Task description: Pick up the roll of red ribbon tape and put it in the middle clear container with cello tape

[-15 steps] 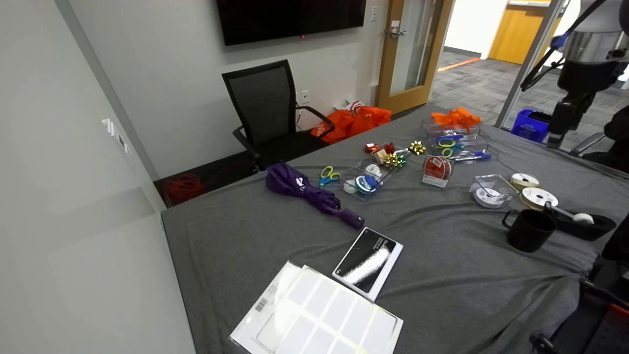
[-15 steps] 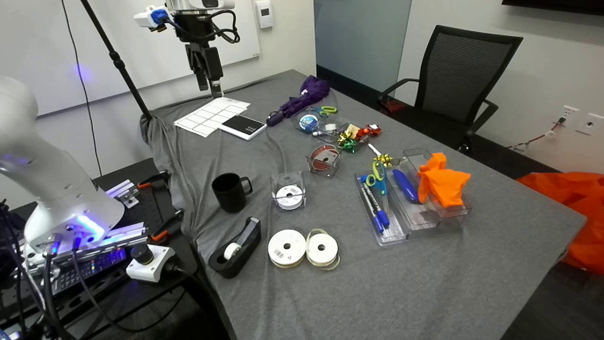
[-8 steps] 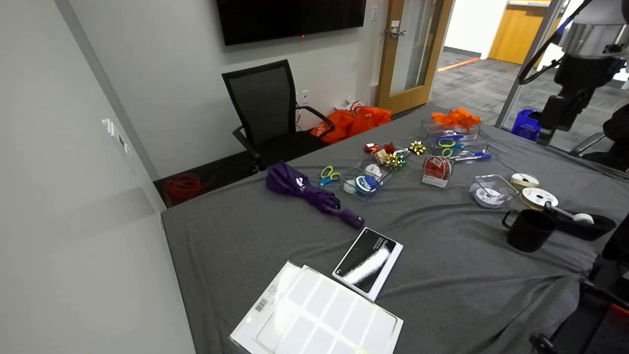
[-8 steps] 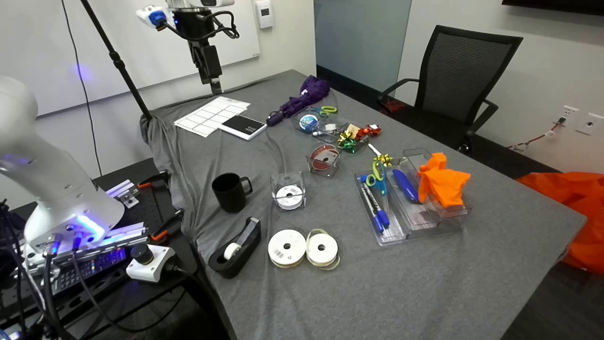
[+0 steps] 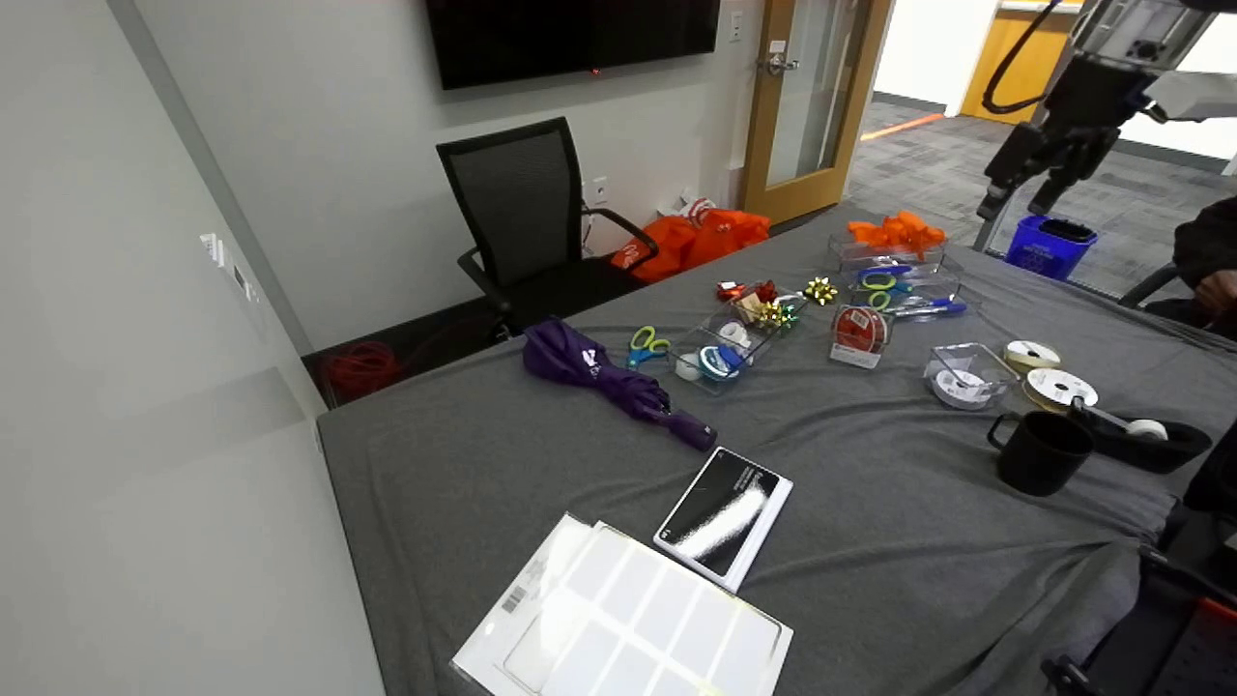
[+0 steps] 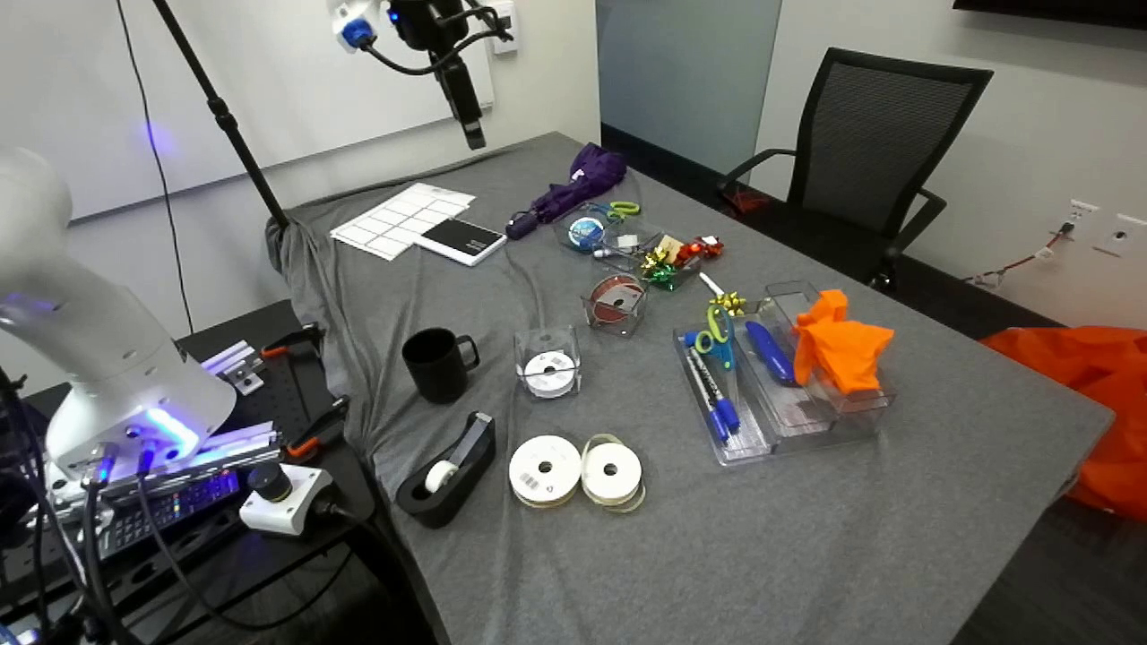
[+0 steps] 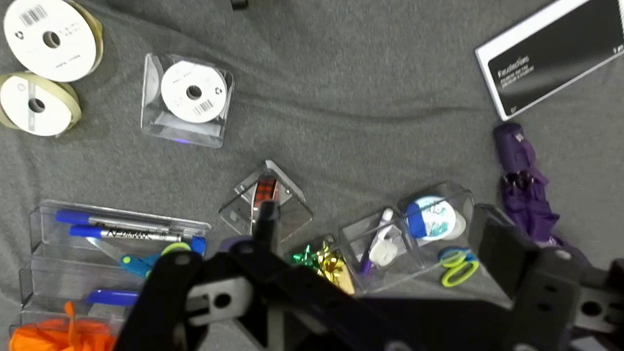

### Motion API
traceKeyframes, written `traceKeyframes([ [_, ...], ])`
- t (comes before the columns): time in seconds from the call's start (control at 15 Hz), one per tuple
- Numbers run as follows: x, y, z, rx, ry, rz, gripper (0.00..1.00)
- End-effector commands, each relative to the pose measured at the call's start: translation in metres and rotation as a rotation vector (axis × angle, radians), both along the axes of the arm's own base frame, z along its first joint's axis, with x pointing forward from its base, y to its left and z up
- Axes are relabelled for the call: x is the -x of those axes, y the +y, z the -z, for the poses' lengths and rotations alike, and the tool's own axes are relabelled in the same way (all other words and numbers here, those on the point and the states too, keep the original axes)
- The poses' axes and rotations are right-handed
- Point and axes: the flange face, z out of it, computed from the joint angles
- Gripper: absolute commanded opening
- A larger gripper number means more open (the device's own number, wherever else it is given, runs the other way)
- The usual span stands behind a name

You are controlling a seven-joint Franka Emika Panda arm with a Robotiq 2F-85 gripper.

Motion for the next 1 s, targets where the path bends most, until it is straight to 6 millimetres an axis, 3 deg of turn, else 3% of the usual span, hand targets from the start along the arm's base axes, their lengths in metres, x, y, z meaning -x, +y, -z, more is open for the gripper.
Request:
traceKeyframes([
  [0.0,-0.047,-0.022,0.007,-0.034,-0.076,0.052,1.0],
  [0.2,-0.082,-0.03,0.02,-0.045,-0.127,0.092,1.0],
  [0.27,-0.057,-0.021,0.011,-0.038,-0.105,0.078,1.0],
  [0.4,-0.065,-0.022,0.02,-0.036,-0.097,0.08,1.0],
  [0.73,-0.063,-0.021,0.01,-0.036,-0.112,0.079,1.0],
  [0.93,-0.079,-0.028,0.026,-0.05,-0.156,0.097,1.0],
])
